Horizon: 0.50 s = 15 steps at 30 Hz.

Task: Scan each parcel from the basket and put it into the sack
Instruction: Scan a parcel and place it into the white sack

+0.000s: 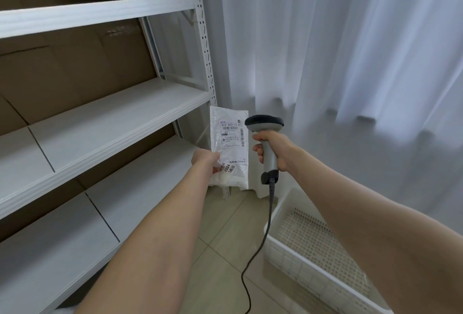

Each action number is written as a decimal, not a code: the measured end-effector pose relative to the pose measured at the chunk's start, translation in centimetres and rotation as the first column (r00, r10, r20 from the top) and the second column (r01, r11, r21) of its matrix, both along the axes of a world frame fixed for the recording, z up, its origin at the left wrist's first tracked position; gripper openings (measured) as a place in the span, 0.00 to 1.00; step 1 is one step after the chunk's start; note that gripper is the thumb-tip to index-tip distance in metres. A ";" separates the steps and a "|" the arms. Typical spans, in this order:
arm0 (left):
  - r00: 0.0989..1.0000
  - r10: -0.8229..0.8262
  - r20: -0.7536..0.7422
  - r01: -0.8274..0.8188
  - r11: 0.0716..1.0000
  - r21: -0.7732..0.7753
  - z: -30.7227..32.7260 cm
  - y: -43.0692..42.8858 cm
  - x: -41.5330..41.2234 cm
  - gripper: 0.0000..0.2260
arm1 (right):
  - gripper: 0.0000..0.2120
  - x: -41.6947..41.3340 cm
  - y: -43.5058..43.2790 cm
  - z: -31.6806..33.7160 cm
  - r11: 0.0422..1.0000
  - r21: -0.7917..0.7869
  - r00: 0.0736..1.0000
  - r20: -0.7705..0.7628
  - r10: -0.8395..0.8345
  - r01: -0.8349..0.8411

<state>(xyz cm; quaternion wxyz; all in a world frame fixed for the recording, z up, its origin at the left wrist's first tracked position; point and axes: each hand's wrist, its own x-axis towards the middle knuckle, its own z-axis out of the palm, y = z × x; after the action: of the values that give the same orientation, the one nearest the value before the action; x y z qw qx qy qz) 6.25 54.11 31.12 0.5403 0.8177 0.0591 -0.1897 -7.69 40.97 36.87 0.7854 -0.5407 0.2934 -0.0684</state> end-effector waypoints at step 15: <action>0.972 -0.166 -0.165 0.124 0.963 -0.241 -1.6 9.3 -0.6 0.13 | 0.10 2.7 8.8 -9.1 0.934 0.320 0.987 -0.075 -0.142 0.159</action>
<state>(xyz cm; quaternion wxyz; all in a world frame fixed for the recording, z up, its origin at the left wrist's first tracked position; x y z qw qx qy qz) 5.61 63.40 29.53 0.6077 0.7311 0.0261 -0.3091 -4.96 49.75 27.81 0.8484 -0.3816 0.3610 -0.0655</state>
